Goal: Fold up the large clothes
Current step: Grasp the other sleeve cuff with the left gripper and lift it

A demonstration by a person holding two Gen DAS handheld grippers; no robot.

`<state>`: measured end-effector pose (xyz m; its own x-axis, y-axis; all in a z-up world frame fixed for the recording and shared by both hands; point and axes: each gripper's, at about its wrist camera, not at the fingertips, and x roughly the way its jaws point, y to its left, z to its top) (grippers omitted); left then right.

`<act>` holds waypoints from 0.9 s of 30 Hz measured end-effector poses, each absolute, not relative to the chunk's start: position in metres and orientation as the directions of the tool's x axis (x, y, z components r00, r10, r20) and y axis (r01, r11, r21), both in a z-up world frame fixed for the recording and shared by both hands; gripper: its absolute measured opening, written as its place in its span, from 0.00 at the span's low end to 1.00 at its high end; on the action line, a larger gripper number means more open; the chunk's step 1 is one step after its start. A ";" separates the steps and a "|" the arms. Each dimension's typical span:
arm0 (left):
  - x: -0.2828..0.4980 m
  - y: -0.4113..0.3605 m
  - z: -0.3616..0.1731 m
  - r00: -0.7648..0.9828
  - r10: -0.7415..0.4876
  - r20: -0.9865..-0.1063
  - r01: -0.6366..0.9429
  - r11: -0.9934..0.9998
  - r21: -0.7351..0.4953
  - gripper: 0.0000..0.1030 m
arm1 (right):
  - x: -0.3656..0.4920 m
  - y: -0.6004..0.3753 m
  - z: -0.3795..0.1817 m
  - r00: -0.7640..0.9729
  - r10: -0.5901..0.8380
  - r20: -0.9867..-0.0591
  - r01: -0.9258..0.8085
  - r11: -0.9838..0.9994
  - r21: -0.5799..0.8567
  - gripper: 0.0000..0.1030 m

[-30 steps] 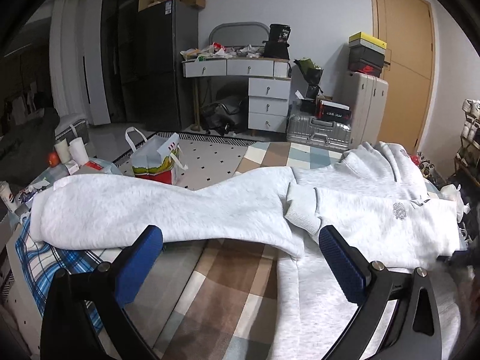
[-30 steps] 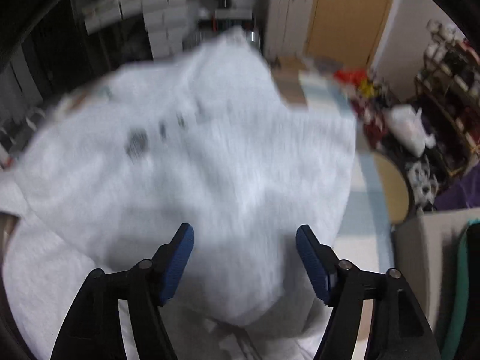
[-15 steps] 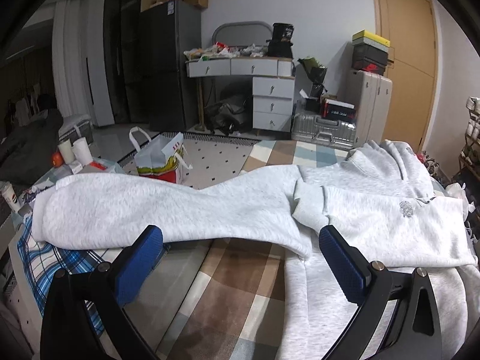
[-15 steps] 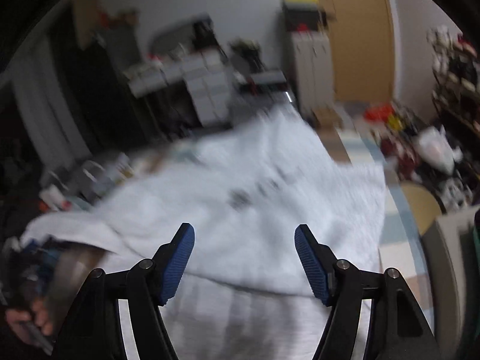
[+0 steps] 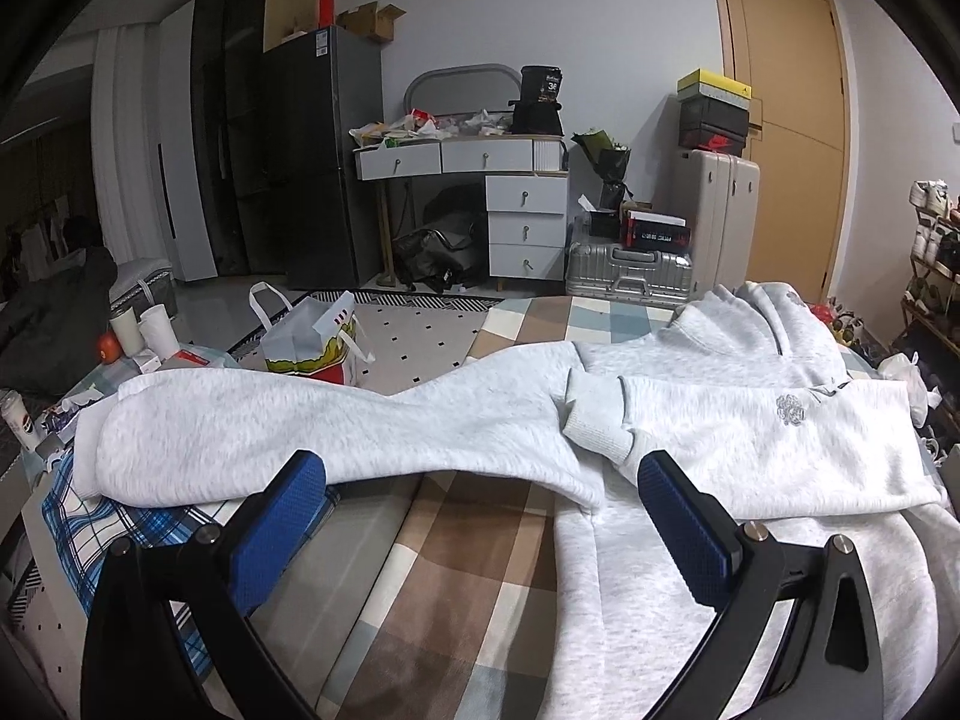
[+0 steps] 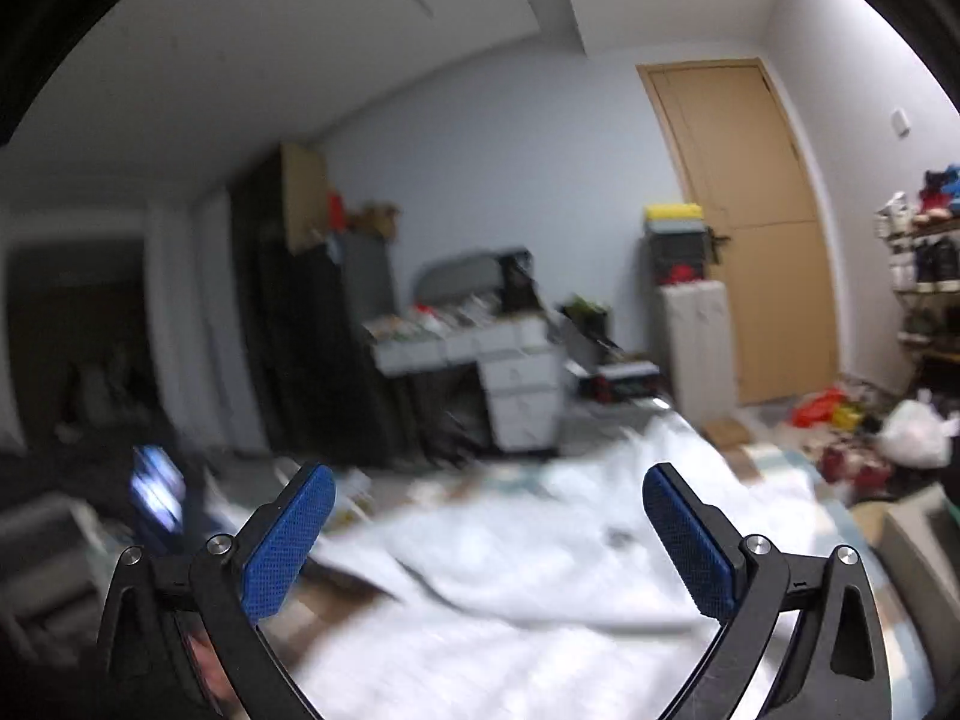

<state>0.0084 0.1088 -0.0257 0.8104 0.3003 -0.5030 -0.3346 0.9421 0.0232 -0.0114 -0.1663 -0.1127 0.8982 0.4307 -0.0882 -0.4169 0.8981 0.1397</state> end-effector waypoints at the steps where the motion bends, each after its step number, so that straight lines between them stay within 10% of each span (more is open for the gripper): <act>1: 0.009 0.111 -0.026 0.810 0.299 -0.504 -0.334 0.942 0.022 0.99 | -0.001 -0.164 -0.124 0.897 0.413 -0.159 -0.393 0.908 0.143 1.00; 3: 0.005 0.114 -0.025 0.816 0.293 -0.499 -0.334 0.942 0.007 0.99 | 0.013 -0.163 -0.119 0.858 0.430 -0.282 -0.400 0.902 0.161 0.96; 17: -0.088 0.285 0.006 0.753 0.306 -0.582 -0.542 0.790 -0.286 0.99 | -0.006 -0.187 -0.111 0.814 0.557 -0.164 -0.516 0.823 0.237 0.99; 27: -0.043 0.346 -0.058 0.741 -0.028 -0.671 -0.532 0.586 -0.611 0.98 | -0.005 -0.181 -0.121 0.806 0.569 -0.161 -0.549 0.821 0.155 0.99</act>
<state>-0.0434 0.3459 -0.0583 0.7407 -0.0279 -0.6713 -0.5317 0.5864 -0.6111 -0.0053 -0.1811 -0.1211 0.8064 0.5691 -0.1605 -0.5488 0.8214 0.1551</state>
